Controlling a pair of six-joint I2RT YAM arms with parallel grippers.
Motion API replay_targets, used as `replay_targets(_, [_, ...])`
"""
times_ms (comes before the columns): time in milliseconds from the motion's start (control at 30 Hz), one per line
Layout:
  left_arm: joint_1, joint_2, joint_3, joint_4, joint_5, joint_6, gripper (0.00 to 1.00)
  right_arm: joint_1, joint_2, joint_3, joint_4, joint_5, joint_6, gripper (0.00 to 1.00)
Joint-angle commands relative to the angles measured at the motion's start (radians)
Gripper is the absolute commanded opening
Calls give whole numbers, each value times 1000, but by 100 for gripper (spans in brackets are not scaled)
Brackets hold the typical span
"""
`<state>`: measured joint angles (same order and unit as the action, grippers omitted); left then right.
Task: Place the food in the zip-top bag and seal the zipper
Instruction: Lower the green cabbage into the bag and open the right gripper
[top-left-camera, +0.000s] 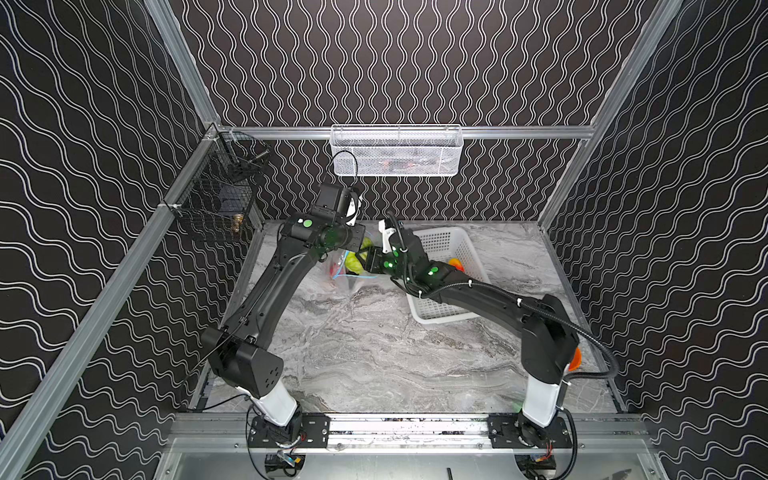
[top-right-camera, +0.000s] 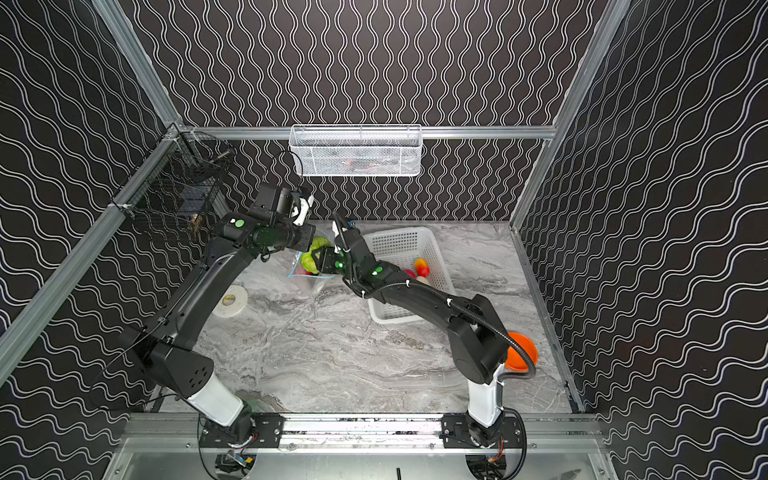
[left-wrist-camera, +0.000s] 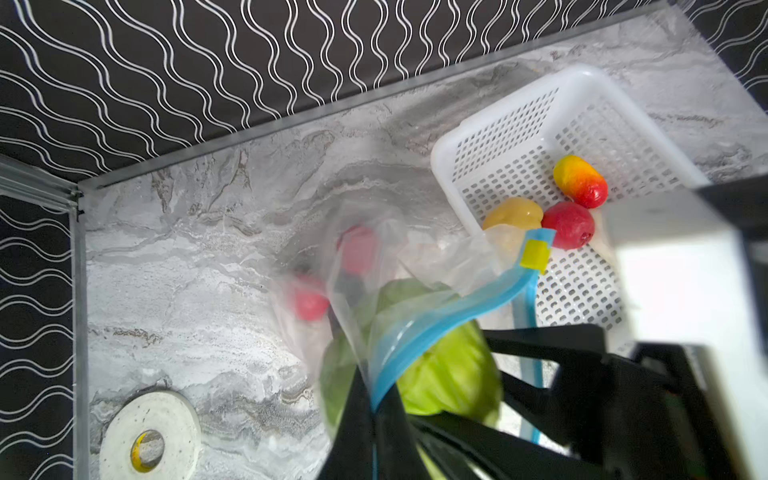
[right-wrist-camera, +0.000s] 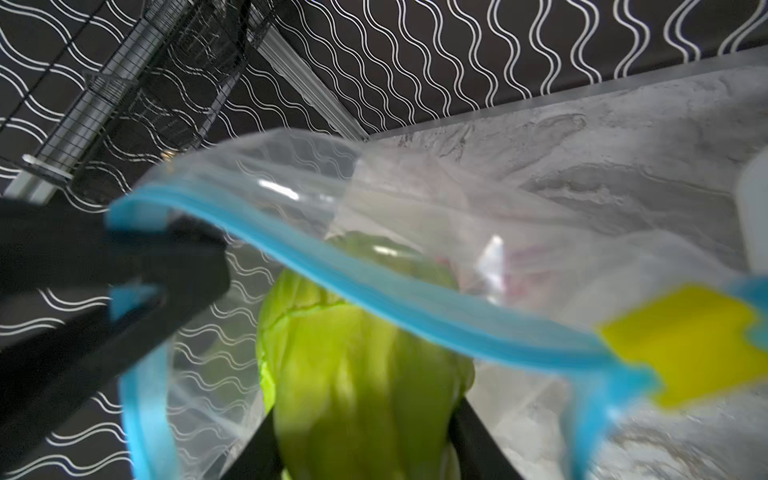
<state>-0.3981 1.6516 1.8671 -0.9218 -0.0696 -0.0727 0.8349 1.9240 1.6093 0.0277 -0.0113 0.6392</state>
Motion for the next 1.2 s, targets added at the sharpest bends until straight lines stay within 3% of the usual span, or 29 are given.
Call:
replay_targets(0, [0,10,33,-8,37,-11,0,1,65,89,-109,35,-2,32])
replay_targets(233, [0,-12,11,6,3,1,0,1,28,64,-81,62,-21,61])
replay_targets(567, [0,-16,6,8,-19,8,0,1,-69,-11,-14,60,-31,86])
replay_targets(667, [0,-17,7,9,-18,7,0,-2,-56,24,-75,74,-33,87])
replay_targets(800, [1,-22,-2,12,-24,8,0,12,-127,-58,22,96,-45,92])
replay_targets(1000, [1,-26,-3,11,-26,7,0,16,-157,-48,-17,137,-75,99])
replay_targets(1167, [2,-19,10,8,-13,3,0,12,-143,-20,-66,139,-69,99])
